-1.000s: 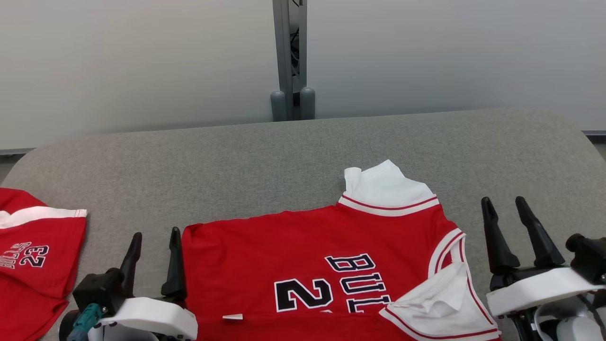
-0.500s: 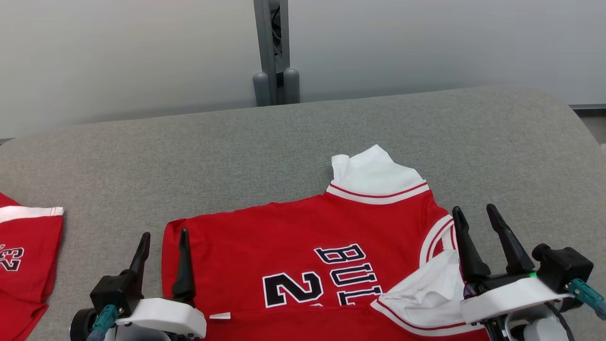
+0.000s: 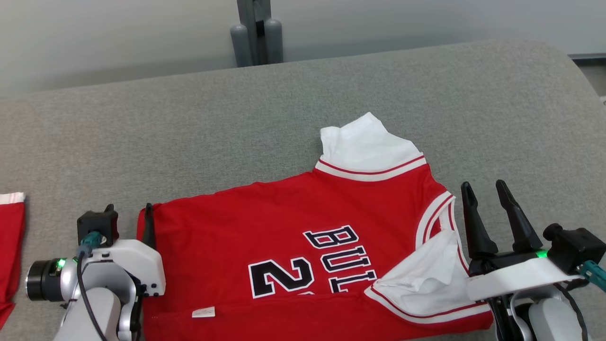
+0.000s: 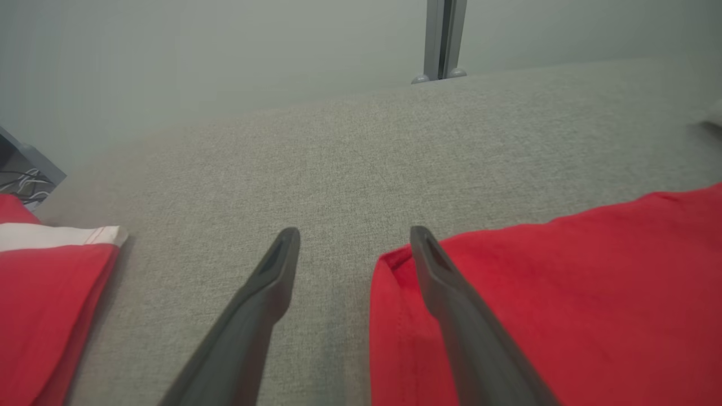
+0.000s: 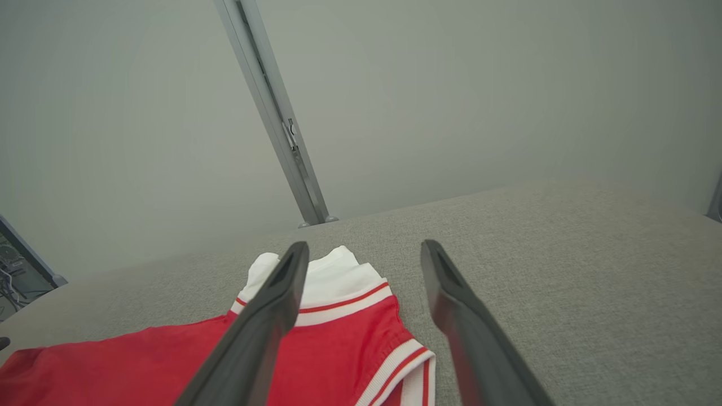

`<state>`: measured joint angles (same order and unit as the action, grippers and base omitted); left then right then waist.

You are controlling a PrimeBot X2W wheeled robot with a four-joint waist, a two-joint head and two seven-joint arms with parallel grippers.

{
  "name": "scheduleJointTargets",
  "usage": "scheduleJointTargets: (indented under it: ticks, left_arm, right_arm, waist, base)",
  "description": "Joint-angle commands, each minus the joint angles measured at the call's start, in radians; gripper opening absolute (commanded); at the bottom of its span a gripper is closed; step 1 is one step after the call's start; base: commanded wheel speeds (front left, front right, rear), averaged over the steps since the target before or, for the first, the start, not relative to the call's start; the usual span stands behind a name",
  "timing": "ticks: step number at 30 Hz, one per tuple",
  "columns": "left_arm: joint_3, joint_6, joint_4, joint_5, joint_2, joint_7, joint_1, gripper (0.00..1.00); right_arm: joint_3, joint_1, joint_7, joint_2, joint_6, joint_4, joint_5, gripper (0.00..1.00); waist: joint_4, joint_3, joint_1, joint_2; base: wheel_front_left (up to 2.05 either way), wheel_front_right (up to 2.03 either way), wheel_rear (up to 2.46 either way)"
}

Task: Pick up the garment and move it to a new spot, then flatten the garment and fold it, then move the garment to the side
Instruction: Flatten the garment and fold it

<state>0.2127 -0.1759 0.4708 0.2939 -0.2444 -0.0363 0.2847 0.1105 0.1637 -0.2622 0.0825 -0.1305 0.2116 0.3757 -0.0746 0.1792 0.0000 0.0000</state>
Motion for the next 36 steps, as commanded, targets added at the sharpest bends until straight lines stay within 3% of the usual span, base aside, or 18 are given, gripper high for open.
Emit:
scheduleJointTargets:
  ticks: [1,10,24,25,26,27,36]
  left_arm:
    - [0.012,0.003,0.019,-0.015,-0.018,0.039,0.036,1.0]
    - [0.053,0.035,0.042,-0.018,-0.04,0.155,0.08,1.0]
    - [0.069,0.01,0.033,-0.021,-0.05,0.224,0.108,0.98]
    - [0.07,0.01,0.033,-0.018,-0.05,0.226,0.11,0.73]
    - [0.07,0.013,0.035,-0.013,-0.048,0.229,0.111,0.4]
    - [0.071,0.015,0.037,-0.011,-0.046,0.235,0.111,0.0]
    - [0.045,0.02,0.013,0.057,-0.001,0.206,0.094,0.0]
  right_arm:
    - [0.0,0.017,-0.004,0.002,-0.001,-0.004,0.006,1.0]
    - [-0.025,0.033,-0.004,-0.004,-0.001,0.008,0.015,1.0]
    - [-0.022,0.047,-0.004,-0.012,-0.001,0.023,0.013,1.0]
    - [-0.023,0.048,-0.004,-0.012,-0.001,0.025,0.013,1.0]
    - [-0.023,0.048,-0.004,-0.012,-0.001,0.027,0.012,1.0]
    - [-0.023,0.048,-0.004,-0.011,-0.001,0.029,0.011,1.0]
    - [-0.031,0.046,-0.004,0.004,-0.001,0.048,0.003,1.0]
  waist:
    - [-0.014,0.02,0.0,0.0]
    - [-0.021,0.035,0.0,0.0]
    - [-0.024,0.048,0.0,0.0]
    - [-0.024,0.047,0.0,0.0]
    - [-0.024,0.047,0.0,0.0]
    - [-0.023,0.046,0.0,0.0]
    - [0.0,0.03,0.0,0.0]
  base:
    - [0.0,0.0,0.0]
    - [0.0,0.0,0.0]
    - [0.0,0.0,0.0]
    - [0.0,0.0,0.0]
    - [0.0,0.0,0.0]
    - [0.0,0.0,0.0]
    - [0.0,0.0,0.0]
